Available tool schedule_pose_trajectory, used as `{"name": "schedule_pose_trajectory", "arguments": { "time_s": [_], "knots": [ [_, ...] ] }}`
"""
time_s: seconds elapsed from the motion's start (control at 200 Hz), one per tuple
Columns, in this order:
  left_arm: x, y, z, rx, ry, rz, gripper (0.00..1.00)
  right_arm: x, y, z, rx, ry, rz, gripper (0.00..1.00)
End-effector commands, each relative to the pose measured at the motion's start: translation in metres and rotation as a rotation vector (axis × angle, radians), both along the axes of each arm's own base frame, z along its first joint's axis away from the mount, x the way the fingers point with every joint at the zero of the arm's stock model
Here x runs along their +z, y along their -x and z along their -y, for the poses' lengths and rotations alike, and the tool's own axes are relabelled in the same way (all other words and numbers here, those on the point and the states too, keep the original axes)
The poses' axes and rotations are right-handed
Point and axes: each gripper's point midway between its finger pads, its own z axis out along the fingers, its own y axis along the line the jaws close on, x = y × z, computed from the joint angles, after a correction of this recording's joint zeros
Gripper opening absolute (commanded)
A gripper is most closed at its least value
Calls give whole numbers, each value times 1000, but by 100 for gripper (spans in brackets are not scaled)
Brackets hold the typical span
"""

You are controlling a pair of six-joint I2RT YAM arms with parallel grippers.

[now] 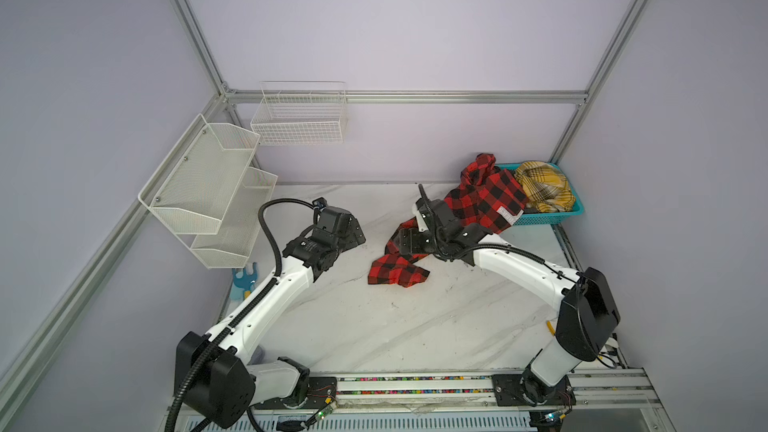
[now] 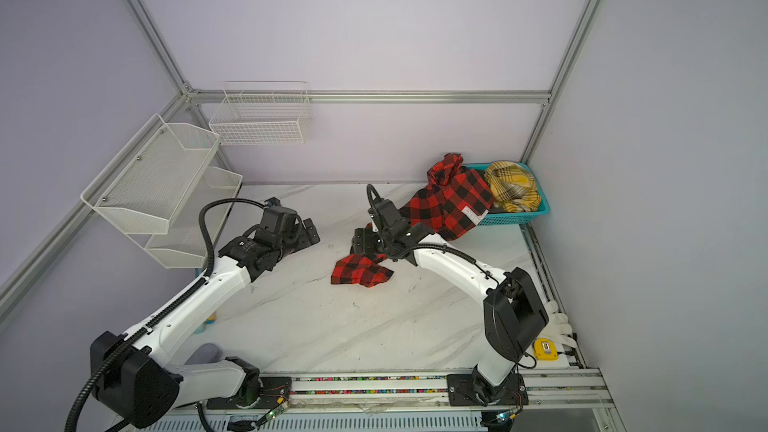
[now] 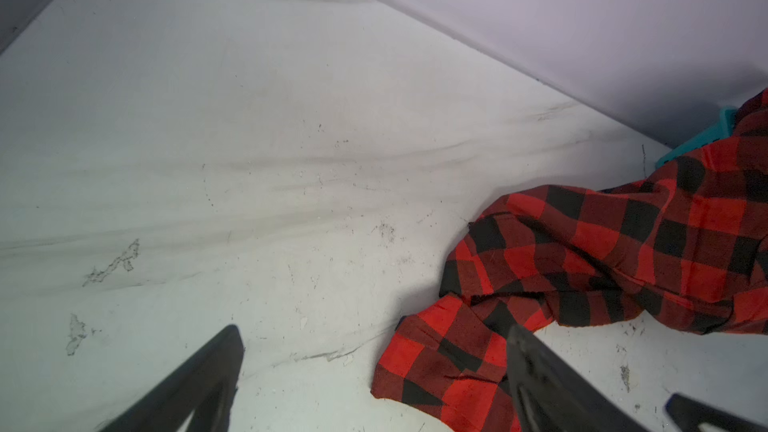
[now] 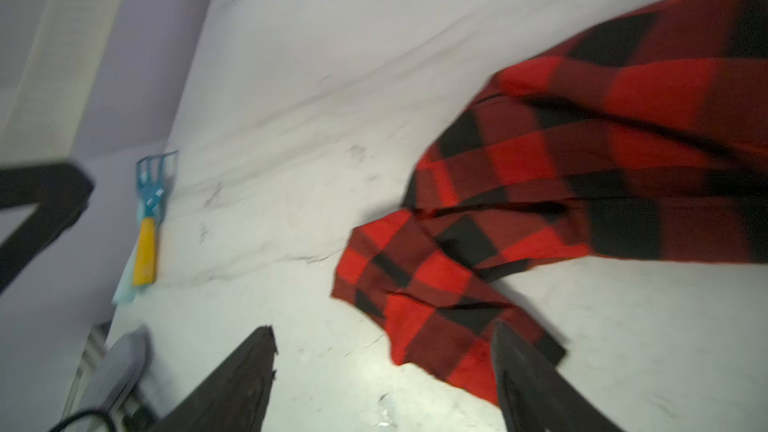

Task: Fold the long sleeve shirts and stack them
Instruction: 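Lift the check shirt out of the basket with the right gripper onto the table, then grasp the shirt edge with the left gripper and lift it high with both grippers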

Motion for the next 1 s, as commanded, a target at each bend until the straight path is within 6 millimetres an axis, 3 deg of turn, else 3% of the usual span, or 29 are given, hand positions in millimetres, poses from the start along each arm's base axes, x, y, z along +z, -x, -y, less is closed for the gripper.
{"name": "schedule_pose_trajectory", "arguments": {
  "time_s": [0.0, 0.115, 0.23, 0.395, 0.58, 0.8, 0.92, 0.995],
  "knots": [
    [-21, 2, 15, -36, 82, -45, 97, -9, -17, 68, -276, 52, -25, 83],
    [-23, 4, 21, -62, 105, -40, 97, -41, -23, 88, -377, 30, -101, 82],
    [-26, 6, 27, -96, 119, -40, 97, -62, -25, 84, -396, -64, -144, 73],
    [-49, 18, 47, -151, 144, -101, 96, -89, -24, 84, -438, -108, -177, 69],
    [-69, 28, 64, -170, 159, -146, 96, -100, -37, 69, -413, -233, -135, 60],
    [-56, 22, 68, -179, 163, -115, 96, -131, -59, 64, -429, -229, -144, 57],
    [-59, 22, 74, -194, 178, -127, 96, -130, -70, 63, -436, -247, -117, 56],
    [-70, 25, 82, -210, 194, -155, 97, -126, -77, 62, -439, -243, -103, 47]
  ]
}}
